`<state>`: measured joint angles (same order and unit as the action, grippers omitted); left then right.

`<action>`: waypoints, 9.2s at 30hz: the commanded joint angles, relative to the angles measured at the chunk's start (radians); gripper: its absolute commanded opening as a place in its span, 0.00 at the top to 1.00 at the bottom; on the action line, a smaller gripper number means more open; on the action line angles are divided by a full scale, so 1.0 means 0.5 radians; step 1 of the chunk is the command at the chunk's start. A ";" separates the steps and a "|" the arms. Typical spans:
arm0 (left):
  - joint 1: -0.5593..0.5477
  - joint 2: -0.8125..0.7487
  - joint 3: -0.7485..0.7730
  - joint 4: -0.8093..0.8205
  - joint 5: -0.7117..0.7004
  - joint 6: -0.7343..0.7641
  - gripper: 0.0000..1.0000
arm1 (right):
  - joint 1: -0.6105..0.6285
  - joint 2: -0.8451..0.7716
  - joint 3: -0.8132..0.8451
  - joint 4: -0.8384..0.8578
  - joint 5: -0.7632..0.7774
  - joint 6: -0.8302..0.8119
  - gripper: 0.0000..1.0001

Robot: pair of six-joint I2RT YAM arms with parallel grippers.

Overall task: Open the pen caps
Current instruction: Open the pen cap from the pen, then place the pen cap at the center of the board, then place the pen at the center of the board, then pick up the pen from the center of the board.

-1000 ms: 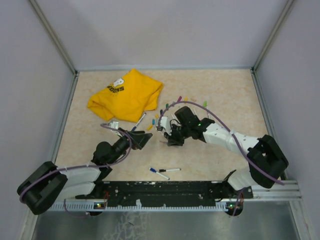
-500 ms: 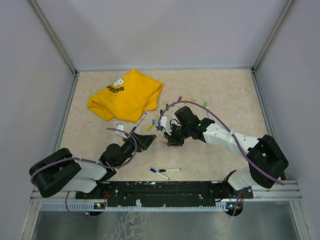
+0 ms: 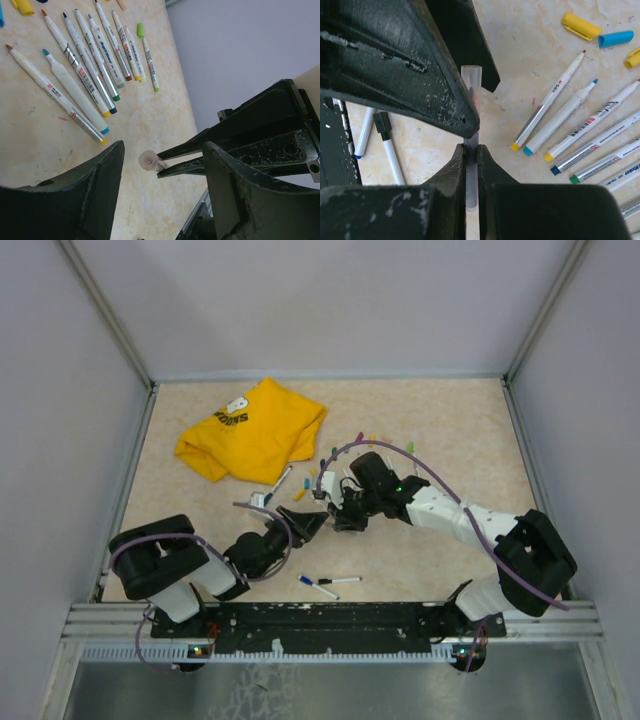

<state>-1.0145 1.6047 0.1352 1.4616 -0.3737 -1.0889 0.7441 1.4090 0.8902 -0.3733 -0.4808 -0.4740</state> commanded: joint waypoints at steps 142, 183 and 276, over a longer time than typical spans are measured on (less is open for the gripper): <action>0.885 -1.103 0.336 -1.999 0.448 1.326 0.09 | -0.034 -0.298 0.018 -0.105 -0.640 -0.331 0.47; 0.885 -1.122 0.181 -1.782 0.310 1.377 0.01 | 0.565 0.108 -0.188 -0.144 -0.067 -0.696 0.47; 0.409 -0.877 -0.094 -0.421 0.927 0.703 0.02 | -0.269 -0.204 -0.066 0.186 -0.494 0.127 1.00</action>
<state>-0.7925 1.1210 0.0521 1.1488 0.0986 -0.7254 0.6231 1.3571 0.8261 -0.3389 -0.6640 -0.4427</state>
